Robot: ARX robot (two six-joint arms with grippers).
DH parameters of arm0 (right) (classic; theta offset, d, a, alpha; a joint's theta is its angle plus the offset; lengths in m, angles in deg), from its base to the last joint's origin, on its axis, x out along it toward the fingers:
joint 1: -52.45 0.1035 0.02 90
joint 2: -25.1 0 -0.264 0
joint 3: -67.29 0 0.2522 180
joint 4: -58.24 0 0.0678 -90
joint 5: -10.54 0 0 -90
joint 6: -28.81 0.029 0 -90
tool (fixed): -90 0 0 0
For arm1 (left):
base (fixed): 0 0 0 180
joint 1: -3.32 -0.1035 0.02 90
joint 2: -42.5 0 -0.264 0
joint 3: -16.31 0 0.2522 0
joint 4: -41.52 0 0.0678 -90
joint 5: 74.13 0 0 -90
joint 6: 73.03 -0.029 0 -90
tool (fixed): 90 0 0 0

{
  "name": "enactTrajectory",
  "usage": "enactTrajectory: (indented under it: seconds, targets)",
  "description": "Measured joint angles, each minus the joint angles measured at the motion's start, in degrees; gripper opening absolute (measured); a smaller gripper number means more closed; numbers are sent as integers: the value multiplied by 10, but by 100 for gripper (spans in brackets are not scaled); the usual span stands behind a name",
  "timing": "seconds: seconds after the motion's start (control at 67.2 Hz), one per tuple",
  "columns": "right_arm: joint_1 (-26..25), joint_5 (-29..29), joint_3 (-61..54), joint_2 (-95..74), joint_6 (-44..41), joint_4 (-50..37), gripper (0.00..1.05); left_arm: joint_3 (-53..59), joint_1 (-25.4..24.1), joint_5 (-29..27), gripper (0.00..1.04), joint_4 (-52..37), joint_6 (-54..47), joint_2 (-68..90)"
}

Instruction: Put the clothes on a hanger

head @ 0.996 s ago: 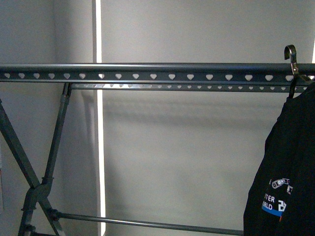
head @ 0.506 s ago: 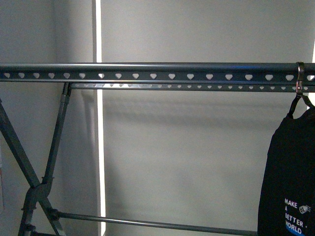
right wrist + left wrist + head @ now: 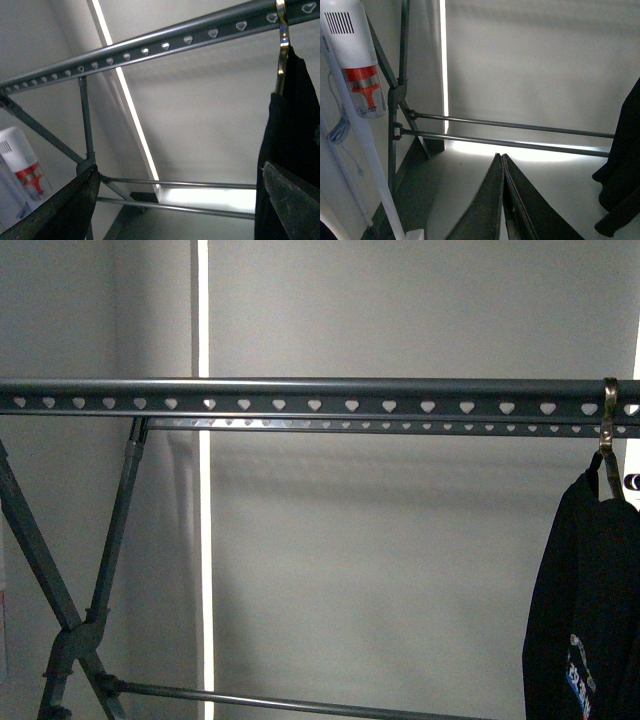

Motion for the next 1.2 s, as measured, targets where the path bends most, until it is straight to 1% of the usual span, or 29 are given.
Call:
enactTrajectory:
  seconds: [0.015, 0.045, 0.059, 0.104, 0.134, 0.164, 0.178, 0.208, 0.223, 0.327, 0.372, 0.387, 0.431, 0.461, 0.491, 0.506, 0.535, 0.877, 0.967, 1.204]
  targets:
    - [12, 22, -32, 47, -21, 20, 97, 0, 0, 0, 14, 0, 0, -1]
    - [27, 50, -72, 113, -50, 51, 97, 0, 0, 0, 21, 0, 0, -2]
    - [40, 74, -93, 164, -69, 90, 95, 0, 0, 0, 26, 0, 0, -2]
    - [57, 151, -105, 265, -116, 223, 83, 0, 0, 0, 39, 0, 0, -2]
    - [58, 171, -108, 312, -129, 283, 76, 0, 0, 0, 46, 0, 0, -2]
    - [58, 177, -114, 339, -135, 312, 71, 0, 0, 0, 51, 0, 0, -2]
    - [58, 178, -116, 345, -137, 318, 69, 0, 0, 0, 53, 0, 0, -2]
    - [58, 177, -124, 360, -144, 328, 62, 0, 0, 0, 60, 0, 0, -2]
    - [59, 177, -130, 365, -147, 329, 57, 0, 0, 0, 66, 0, 0, -2]
    - [60, 177, -146, 376, -154, 329, 39, 0, 0, 0, 84, 0, 0, -2]
    - [60, 177, -154, 382, -155, 328, 28, 0, 0, 0, 94, 0, 0, -2]
    - [60, 177, -157, 386, -156, 327, 23, 0, 0, 0, 99, 0, 0, -2]
    - [60, 177, -161, 389, -157, 325, 16, 0, 0, 0, 99, 0, 0, -2]
    - [60, 177, -165, 392, -157, 324, 9, 0, 0, 0, 98, 0, 0, -2]
    - [60, 177, -170, 395, -158, 323, 2, 0, 0, 0, 98, 0, 0, -2]
    - [60, 177, -172, 396, -159, 323, 1, 0, 0, 0, 98, 0, 0, -2]
    - [60, 177, -176, 399, -159, 322, 3, 0, 0, 0, 98, 0, 0, -2]
    - [60, 177, -197, 418, -159, 319, 2, 0, 0, 0, 98, 0, 0, -2]
    - [60, 177, -220, 438, -159, 315, 2, 0, 0, 0, 98, 0, 0, -2]
    - [60, 177, -220, 439, -159, 315, 2, 0, 0, 0, 98, 0, 0, -3]
